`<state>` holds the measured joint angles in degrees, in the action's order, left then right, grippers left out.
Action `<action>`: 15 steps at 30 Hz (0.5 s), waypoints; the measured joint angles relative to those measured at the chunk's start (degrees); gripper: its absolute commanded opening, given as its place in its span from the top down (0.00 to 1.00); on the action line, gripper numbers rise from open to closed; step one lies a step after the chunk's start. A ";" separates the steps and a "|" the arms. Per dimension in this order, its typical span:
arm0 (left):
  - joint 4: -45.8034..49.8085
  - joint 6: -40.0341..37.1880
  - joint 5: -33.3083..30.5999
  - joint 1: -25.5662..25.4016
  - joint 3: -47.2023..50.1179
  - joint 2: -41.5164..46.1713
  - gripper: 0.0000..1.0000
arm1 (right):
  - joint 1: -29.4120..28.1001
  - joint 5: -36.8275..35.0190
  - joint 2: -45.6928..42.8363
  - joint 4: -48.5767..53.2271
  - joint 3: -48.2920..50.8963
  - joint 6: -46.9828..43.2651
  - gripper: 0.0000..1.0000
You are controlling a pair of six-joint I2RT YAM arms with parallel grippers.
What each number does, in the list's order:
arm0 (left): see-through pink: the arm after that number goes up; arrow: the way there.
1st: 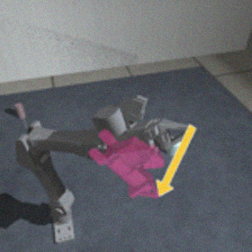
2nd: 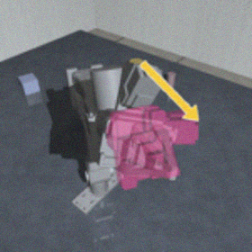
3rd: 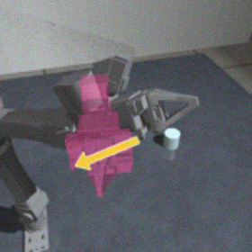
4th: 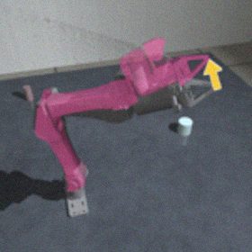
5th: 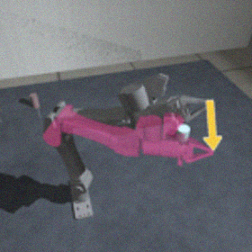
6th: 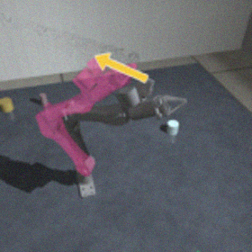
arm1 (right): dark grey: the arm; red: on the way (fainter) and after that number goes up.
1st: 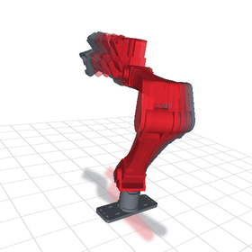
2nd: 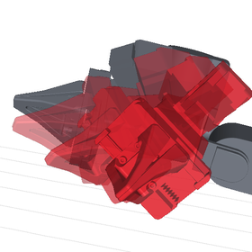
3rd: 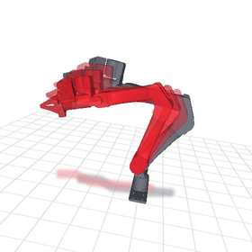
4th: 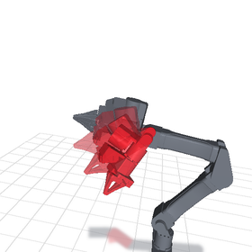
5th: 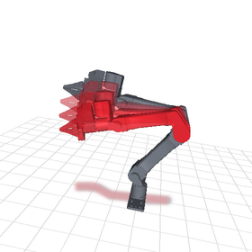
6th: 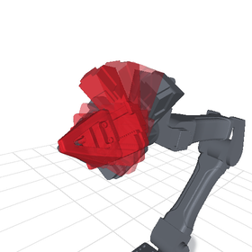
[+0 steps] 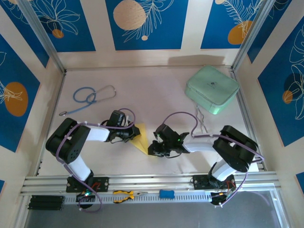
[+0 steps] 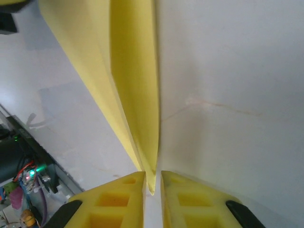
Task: Fold a paper plane with a square sheet of paper (pick it up from the middle)
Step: Fourth fold the wing at the center of the table.
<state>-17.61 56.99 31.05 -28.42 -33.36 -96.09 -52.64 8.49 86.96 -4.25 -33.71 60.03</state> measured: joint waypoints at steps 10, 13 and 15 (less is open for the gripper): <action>0.00 0.00 0.02 0.00 0.00 0.00 1.00 | 1.86 2.34 1.40 0.20 -9.53 -3.28 0.92; 0.00 -0.02 0.02 0.00 0.00 0.00 1.00 | 1.44 2.86 5.05 0.39 -12.44 -3.93 0.92; 0.00 -0.02 0.02 0.00 0.00 0.00 1.00 | 1.14 2.82 7.48 1.68 -14.58 -4.55 0.93</action>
<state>-17.61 56.97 31.07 -28.42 -33.36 -96.09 -51.51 11.31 94.43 -2.57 -48.29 55.48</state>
